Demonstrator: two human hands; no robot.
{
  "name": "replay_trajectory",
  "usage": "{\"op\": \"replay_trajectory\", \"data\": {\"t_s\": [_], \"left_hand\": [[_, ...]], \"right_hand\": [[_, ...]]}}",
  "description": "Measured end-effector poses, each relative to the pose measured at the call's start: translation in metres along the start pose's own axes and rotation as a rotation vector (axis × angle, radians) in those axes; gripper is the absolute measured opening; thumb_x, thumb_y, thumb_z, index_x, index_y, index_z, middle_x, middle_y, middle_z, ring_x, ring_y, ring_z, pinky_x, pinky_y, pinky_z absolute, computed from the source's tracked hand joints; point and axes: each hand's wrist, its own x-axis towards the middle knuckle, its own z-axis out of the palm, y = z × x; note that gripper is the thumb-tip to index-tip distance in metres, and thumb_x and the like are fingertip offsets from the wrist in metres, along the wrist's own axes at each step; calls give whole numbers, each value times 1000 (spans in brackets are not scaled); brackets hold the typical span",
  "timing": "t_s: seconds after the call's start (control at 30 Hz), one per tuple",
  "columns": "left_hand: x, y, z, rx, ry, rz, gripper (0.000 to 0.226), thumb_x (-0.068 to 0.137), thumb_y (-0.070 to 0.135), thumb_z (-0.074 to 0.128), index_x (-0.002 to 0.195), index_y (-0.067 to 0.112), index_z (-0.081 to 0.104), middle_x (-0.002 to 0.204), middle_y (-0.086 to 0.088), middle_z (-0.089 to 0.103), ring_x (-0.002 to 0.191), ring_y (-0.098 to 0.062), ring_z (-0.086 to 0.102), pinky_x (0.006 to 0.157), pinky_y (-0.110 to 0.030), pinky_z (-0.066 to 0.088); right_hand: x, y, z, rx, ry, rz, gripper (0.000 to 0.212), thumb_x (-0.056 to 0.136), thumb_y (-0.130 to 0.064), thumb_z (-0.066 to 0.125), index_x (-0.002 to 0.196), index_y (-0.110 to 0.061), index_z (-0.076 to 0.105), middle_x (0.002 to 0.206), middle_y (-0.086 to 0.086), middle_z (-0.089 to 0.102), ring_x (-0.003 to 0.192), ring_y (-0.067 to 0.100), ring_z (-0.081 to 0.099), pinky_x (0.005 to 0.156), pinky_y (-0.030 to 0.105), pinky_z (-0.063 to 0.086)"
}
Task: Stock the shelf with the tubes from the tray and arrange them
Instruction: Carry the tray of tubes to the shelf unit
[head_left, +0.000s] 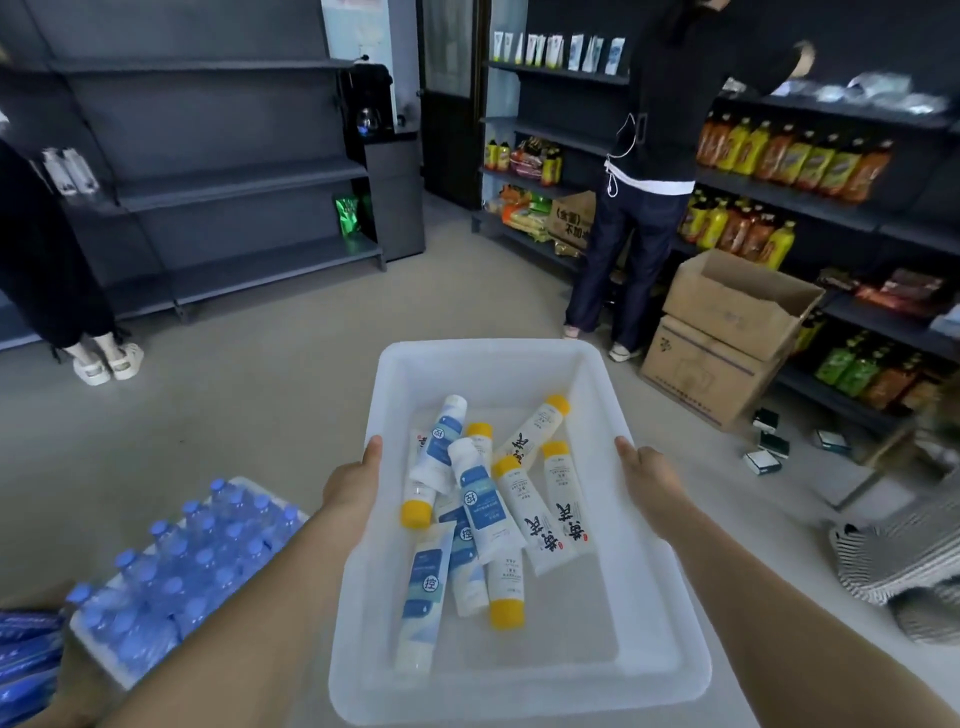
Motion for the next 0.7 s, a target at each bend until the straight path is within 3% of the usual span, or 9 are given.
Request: {"op": "replay_trajectory", "data": {"t_s": [0.1,0.23,0.4,0.57,0.7], "left_hand": [[34,40,7,12,-8,33,70,93,55,35,128,-4,47,132,-20,51,119,-36,50,94,-35,39],[86,85,20,-25,-33,62,70,92,57,35,126,-3,49,128,-19,54,114,-36,52,92,-36,41],[153,141,48,-52,-28,64,70,91,57,37,125,-3,49,125,-18,55,112,-35,53,85,-34,40],[232,202,84,-62,2,50,71,91,57,37,127,-4,47,130,-19,53,117,-35,50,94,-37,40],[293,254,107,-78,25,29,71,91,58,36,128,-1,48,123,-16,54,110,-34,51,84,-34,37]], "right_hand": [[43,-32,2,19,5,5,44,98,-44,32,83,-5,45,72,3,43,78,24,45,60,30,31],[102,-68,4,31,21,-44,44,99,-43,33,74,-8,44,69,2,42,64,18,43,67,30,33],[190,-106,14,73,22,-55,46,97,-46,33,92,-3,50,89,12,51,86,26,49,77,33,37],[297,-144,30,82,-18,-76,54,97,-47,34,96,2,56,94,16,57,89,30,55,77,33,38],[376,-184,39,36,-37,-80,55,98,-44,33,103,4,57,92,13,52,85,25,49,75,29,34]]}}
